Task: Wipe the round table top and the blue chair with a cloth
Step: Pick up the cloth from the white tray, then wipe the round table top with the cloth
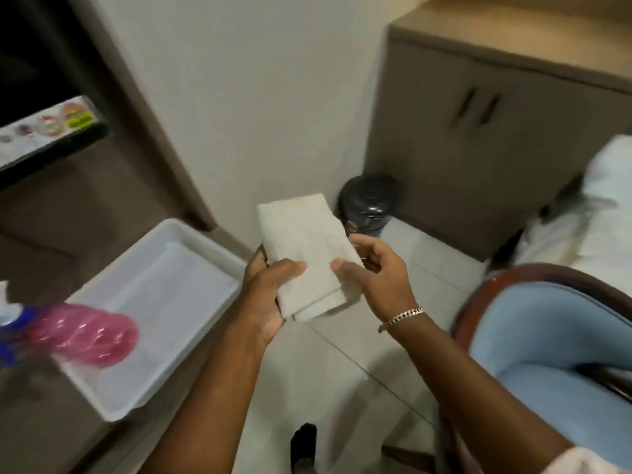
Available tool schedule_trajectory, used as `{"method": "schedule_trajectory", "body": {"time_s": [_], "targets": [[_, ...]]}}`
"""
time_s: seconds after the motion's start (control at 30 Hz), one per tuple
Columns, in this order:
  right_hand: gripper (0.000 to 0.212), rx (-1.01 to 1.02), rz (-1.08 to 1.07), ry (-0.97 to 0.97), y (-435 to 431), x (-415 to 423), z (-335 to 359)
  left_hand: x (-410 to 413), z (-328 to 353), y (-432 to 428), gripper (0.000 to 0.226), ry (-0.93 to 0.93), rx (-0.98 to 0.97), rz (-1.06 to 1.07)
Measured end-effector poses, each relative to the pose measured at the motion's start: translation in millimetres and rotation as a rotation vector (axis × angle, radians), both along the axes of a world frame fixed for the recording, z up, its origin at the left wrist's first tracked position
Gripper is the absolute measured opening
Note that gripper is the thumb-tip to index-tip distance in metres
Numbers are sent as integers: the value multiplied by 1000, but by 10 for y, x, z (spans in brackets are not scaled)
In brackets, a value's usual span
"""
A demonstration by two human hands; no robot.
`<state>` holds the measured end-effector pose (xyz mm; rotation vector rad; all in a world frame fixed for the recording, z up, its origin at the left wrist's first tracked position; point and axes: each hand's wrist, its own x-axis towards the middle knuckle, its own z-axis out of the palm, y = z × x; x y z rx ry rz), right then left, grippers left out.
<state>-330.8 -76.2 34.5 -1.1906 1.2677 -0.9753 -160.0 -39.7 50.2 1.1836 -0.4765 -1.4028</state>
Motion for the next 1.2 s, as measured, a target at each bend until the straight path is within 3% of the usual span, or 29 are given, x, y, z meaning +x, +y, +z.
{"method": "schedule_trajectory", "body": {"time_s": [0.1, 0.2, 0.3, 0.53, 0.77, 0.87, 1.0, 1.1, 1.2], "targets": [[72, 145, -96, -103, 314, -1114, -14, -1018, -2, 85, 59, 26, -42, -244], [67, 202, -225, -291, 816, -2265, -68, -2155, -113, 295, 59, 77, -58, -459], [59, 160, -451, -116, 1408, -3268, -167, -3256, -323, 540, 60, 2, -25, -578], [48, 212, -888, 249, 2597, -5095, -777, -5683, -1050, 1398, 38, -350, 108, -740], [48, 414, -1110, 427, 3712, -6423, -1286, -7268, -1661, 2325, 62, -619, 44, -1078], [50, 453, -1090, 510, 4010, -7108, -1572, -7881, -1891, 2617, 67, -617, -28, -1166], [73, 440, -942, 773, 4277, -8240, -2379, -8703, -2538, 2922, 70, -766, -77, -1232], [66, 369, -640, 1072, 4250, -8758, -3163, -9070, -3106, 3176, 63, -1002, -138, -1241], [65, 312, -340, 1311, 4336, -8790, -3598, -9253, -3564, 3437, 56, -1373, -443, -1104]]}}
